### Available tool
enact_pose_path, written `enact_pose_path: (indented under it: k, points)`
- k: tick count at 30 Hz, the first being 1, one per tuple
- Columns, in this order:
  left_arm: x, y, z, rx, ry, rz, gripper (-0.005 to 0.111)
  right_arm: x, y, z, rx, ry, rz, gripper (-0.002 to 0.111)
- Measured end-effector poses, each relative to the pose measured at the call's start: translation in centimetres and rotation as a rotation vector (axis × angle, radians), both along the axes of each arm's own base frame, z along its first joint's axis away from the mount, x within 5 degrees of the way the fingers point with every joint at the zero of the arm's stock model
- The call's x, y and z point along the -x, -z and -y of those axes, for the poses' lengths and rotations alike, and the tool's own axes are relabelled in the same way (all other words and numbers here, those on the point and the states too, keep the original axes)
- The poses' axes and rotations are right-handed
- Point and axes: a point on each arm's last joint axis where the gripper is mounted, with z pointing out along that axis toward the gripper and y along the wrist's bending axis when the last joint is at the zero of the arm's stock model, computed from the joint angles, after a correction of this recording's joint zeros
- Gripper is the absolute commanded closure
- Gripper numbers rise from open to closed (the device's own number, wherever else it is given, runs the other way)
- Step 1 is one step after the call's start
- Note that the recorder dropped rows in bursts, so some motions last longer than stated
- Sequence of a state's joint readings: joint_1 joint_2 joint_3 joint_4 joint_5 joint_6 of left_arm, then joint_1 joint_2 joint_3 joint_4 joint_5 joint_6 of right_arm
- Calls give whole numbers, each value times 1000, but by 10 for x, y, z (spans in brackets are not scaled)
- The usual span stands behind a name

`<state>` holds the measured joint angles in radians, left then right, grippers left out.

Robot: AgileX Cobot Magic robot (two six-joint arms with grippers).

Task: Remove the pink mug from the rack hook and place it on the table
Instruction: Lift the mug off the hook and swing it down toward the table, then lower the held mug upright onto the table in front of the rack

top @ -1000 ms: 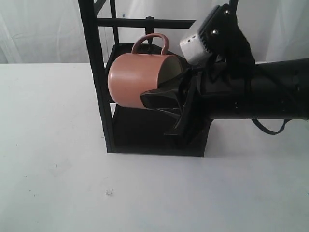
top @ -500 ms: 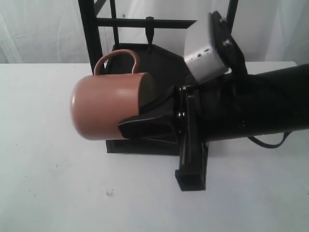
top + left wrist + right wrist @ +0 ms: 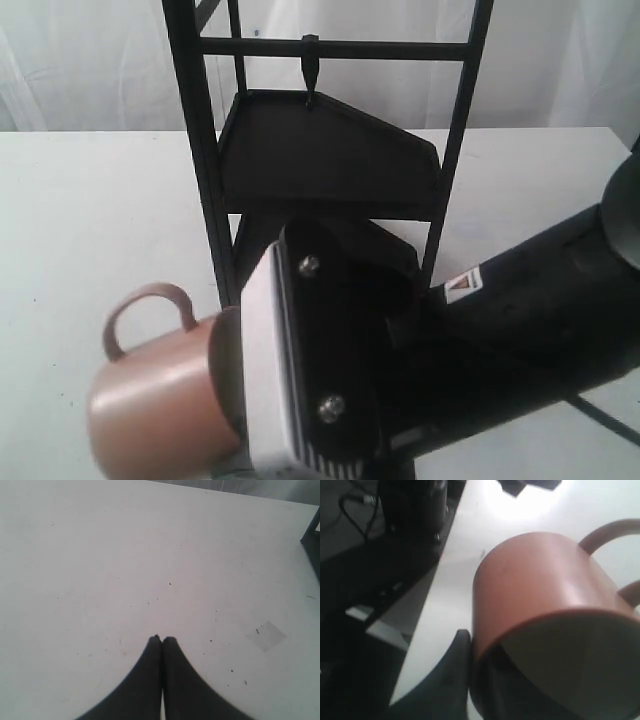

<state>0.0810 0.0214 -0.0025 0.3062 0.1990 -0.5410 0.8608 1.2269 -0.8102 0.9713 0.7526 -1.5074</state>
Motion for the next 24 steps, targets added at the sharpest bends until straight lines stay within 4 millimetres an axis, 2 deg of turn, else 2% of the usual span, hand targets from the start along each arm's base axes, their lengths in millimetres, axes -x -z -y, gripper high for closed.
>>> enact_pose_path:
  k: [3, 9, 12, 16, 20, 24]
  points:
    - [0, 0, 0, 0, 0, 0, 107, -7, -3, 3, 137, 89, 33, 108]
    - [0, 0, 0, 0, 0, 0, 107, -25, -26, 15, 325, 367, 30, 108]
    - [0, 0, 0, 0, 0, 0, 107, -27, -24, 21, 447, 425, -25, 108]
    - [0, 0, 0, 0, 0, 0, 107, -21, -11, 30, 676, 419, -142, 108]
    - [0, 0, 0, 0, 0, 0, 107, -22, -9, 30, 696, 422, -139, 108]
    - [0, 0, 0, 0, 0, 0, 107, -32, -16, 16, 491, 476, -80, 108]
